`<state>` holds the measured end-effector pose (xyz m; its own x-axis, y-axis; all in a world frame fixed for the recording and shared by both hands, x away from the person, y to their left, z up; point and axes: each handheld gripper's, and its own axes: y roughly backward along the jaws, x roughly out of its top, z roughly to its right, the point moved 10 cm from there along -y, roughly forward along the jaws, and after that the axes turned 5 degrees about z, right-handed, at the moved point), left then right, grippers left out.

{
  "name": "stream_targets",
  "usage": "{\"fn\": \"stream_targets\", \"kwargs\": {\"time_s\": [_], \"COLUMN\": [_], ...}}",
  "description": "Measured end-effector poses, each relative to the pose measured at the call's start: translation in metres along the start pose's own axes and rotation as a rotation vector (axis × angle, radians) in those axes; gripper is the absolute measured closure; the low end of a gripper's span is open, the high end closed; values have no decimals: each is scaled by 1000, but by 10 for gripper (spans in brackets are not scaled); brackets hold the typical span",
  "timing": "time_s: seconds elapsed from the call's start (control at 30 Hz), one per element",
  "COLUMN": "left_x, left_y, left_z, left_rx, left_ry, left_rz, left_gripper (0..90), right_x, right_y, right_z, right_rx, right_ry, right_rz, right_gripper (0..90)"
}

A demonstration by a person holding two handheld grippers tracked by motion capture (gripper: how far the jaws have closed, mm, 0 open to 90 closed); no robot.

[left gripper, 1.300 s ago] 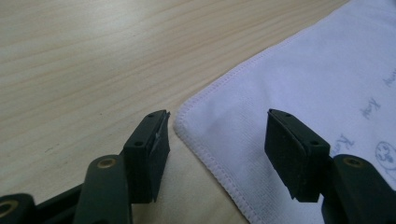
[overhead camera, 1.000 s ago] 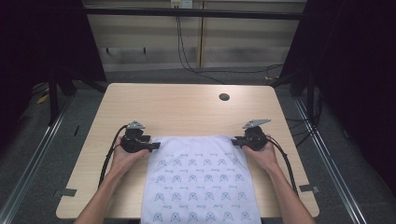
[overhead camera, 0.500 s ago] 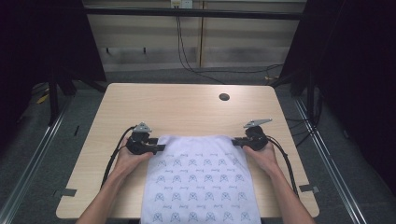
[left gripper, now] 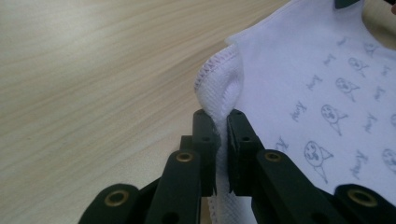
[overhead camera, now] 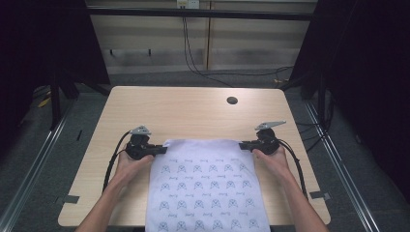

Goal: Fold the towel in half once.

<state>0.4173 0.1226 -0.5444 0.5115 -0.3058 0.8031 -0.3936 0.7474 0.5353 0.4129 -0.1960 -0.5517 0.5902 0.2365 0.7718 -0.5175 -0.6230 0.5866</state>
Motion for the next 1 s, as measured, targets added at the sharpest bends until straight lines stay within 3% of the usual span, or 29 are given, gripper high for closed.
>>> {"fn": "stream_targets", "kwargs": {"time_s": [0.13,0.2,0.3,0.53,0.6,0.73,1.0], "left_x": [23,36,46,93,101,123,183], "left_y": [13,16,16,34,36,43,74], "left_z": [-2,-1,-5,-27,-31,-37,-28], "left_rx": [6,6,31,104,100,124,159], "left_ry": [26,19,-22,2,22,23,-47], "left_rz": [86,122,103,178,191,225,304], "left_gripper": [837,838,838,838,838,839,839], "right_x": [22,33,54,107,123,142,189], "right_y": [14,18,24,32,35,38,55], "right_z": [0,7,11,6,7,8,9], "right_rx": [3,-31,-39,-61,-71,-92,-124], "right_ry": [0,2,-1,40,40,55,77], "right_rz": [51,60,94,162,186,196,274], "right_gripper": [851,851,851,851,851,852,853]}}
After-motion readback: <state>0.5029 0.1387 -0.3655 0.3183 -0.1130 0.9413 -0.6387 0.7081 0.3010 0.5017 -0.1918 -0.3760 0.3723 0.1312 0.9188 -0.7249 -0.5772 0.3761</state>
